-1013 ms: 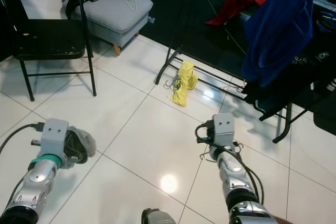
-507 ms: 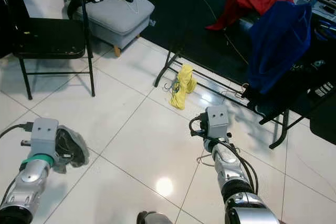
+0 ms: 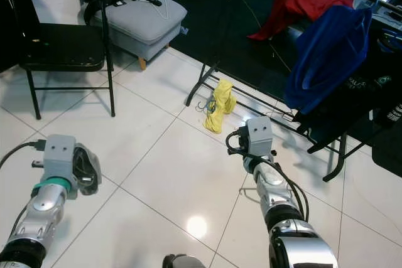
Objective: Hang hanger
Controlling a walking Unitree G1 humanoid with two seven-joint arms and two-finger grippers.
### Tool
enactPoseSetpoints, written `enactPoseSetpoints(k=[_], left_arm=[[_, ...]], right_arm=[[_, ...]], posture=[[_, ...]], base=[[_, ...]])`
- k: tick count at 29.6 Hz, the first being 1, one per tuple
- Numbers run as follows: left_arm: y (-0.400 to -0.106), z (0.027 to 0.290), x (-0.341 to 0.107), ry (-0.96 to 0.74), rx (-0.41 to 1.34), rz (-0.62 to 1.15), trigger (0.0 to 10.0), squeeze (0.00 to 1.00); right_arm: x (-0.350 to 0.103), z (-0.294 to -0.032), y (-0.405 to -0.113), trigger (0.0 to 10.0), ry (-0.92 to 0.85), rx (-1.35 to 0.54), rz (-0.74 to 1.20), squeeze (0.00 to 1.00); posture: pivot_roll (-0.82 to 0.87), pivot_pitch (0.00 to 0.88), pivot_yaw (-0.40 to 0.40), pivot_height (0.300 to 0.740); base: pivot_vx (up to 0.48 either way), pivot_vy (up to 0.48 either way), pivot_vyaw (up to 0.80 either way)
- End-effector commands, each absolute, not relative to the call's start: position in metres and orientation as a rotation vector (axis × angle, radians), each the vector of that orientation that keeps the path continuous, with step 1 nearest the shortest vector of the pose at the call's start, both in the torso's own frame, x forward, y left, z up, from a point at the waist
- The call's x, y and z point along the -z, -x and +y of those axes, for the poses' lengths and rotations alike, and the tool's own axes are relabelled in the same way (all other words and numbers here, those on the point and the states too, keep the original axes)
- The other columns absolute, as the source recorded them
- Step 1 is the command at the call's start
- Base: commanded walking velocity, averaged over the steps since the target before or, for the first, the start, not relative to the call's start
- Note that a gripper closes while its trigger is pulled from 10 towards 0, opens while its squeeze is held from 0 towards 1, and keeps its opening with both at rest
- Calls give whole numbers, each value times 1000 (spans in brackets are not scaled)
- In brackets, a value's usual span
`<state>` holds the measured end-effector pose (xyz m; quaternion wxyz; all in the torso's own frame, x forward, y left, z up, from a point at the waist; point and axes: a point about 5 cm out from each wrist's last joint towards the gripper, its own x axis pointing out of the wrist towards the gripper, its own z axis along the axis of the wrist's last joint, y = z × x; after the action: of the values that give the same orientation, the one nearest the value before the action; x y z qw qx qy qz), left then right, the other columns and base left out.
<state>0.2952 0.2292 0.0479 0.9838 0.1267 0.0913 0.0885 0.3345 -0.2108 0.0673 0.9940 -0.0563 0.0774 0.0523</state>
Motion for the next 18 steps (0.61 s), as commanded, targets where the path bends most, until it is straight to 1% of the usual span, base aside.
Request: enactPoseSetpoints(k=[1,2,4,5,6,8,9,11,12,13,18], left_arm=[[-295,228,-49,-260,-158,174,10000,0],[-295,228,-49,-260,-158,174,10000,0],[-291,232,-44,-277,-147,198,10000,0],[-291,232,-44,-277,-147,198,10000,0],[-290,232,-40,-284,-138,215,10000,0],[-290,232,-40,-284,-138,215,10000,0],[-291,227,-39,-293,-113,224,10000,0],[-293,224,-38,-297,-97,228,10000,0],[-296,219,-40,-298,-77,224,10000,0],[-298,216,-42,-296,-57,219,10000,0],[-300,215,-46,-297,-36,209,10000,0]], right_arm=[[-61,-217,-329,10000,109,-85,171,0],[-61,-217,-329,10000,109,-85,171,0],[-51,-208,-321,10000,99,-88,178,0],[-51,-208,-321,10000,99,-88,178,0],[-45,-204,-317,10000,96,-91,185,0],[-45,-204,-317,10000,96,-91,185,0],[-40,-199,-311,10000,82,-91,182,0],[-37,-196,-308,10000,71,-90,179,0],[-33,-193,-303,10000,58,-88,176,0],[-29,-189,-298,10000,48,-91,174,0],[-25,-184,-293,10000,30,-92,167,0]], posture=[[29,0,-110,740],[29,0,-110,740],[-9,0,-52,740],[-9,0,-52,740],[-25,0,-34,740],[-25,0,-34,740],[-35,0,-10,740],[-35,0,-10,740],[-44,0,14,740],[-54,5,22,740],[-52,12,29,740]], base=[[0,0,0],[0,0,0],[0,0,0],[0,0,0],[0,0,0],[0,0,0],[0,0,0],[0,0,0],[0,0,0],[0,0,0],[0,0,0]])
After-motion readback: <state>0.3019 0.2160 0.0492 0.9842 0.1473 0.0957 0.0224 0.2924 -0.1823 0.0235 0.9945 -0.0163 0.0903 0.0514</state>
